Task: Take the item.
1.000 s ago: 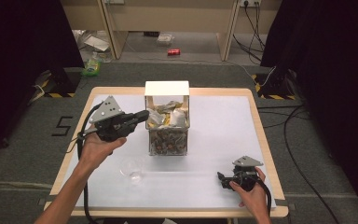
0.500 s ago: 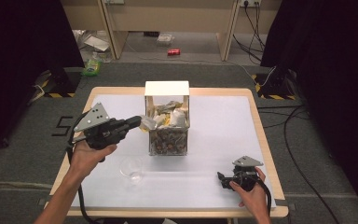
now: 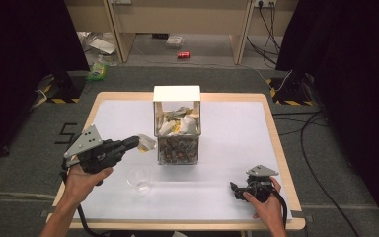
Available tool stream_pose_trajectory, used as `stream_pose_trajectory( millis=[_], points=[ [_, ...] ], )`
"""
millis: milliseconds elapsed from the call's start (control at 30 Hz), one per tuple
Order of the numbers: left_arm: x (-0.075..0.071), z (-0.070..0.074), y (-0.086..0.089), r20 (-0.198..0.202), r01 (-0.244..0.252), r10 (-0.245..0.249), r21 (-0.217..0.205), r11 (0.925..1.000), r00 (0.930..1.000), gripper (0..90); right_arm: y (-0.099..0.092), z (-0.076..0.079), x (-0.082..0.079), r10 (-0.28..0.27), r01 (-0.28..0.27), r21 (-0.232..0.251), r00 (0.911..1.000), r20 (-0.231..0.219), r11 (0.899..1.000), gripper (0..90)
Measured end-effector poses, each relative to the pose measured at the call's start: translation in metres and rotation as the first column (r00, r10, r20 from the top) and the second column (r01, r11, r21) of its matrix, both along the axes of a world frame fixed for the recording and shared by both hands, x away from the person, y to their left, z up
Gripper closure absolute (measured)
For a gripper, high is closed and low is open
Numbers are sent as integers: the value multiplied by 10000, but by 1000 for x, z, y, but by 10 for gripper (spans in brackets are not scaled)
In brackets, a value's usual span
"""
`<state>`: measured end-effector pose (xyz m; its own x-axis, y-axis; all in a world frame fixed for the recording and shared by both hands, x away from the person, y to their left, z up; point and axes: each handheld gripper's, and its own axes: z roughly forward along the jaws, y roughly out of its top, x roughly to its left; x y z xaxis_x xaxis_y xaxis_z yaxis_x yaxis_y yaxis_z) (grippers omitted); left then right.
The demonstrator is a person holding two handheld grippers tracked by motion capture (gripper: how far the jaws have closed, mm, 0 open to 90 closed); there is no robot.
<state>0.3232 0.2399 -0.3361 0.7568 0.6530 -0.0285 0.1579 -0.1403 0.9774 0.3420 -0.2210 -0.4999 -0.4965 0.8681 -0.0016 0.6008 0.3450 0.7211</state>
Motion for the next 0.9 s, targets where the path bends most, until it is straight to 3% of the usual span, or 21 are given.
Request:
stream_pose_trajectory(
  millis=[400,900],
  points=[
    [-18,-10,6,-26,198,-198,-14,9998,9998,883,0,0,0,3,-3,-1,10000,1,10000,119],
    [-25,-42,14,-474,-146,150,95,9998,9988,882,0,0,0,2,-2,2,10000,0,10000,119]
  ],
)
